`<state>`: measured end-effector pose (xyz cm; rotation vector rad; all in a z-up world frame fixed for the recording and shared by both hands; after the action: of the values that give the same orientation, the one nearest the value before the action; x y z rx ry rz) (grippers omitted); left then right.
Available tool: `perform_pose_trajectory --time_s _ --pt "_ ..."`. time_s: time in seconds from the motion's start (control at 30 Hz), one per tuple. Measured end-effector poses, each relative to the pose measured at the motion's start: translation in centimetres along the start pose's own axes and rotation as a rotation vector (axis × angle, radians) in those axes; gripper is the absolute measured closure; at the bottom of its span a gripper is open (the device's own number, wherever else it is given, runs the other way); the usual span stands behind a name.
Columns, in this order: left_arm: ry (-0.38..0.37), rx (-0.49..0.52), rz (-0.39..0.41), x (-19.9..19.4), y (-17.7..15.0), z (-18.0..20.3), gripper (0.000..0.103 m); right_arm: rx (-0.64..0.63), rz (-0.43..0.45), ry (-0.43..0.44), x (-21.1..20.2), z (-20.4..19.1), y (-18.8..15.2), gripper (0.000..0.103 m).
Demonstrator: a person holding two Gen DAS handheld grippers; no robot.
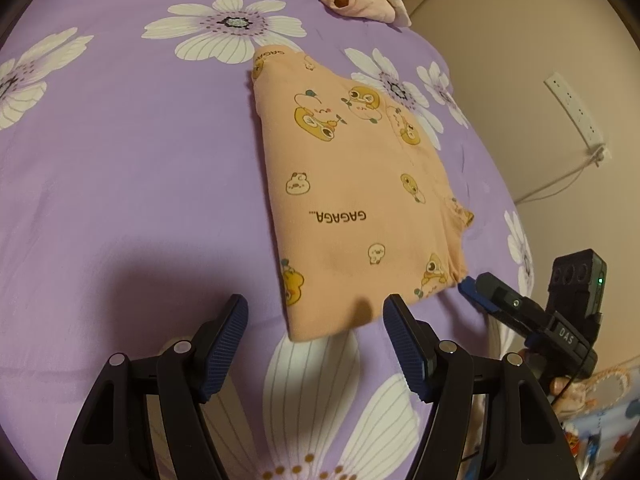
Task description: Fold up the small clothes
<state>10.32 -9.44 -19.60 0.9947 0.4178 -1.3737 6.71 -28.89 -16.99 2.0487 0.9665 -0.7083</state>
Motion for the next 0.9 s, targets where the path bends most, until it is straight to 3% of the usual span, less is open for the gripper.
perform_pose_trajectory --time_s 0.9 --pt "-0.025 0.006 0.017 3.2 5.1 0.2 0.034 -0.014 -0.013 0.012 2.9 0.3 4.0 0.038"
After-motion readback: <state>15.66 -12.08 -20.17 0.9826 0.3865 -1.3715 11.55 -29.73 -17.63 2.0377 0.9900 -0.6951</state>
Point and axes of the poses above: each gripper's, at about its wrist camera, not at the fingertips, and x roughly the way its jaws point, z to its right, y to its top, the point moved 9 cm from there along x, roughly the way its jaws point, and after that the axes turned 3 degrees about -y, right-handed, at the moved point
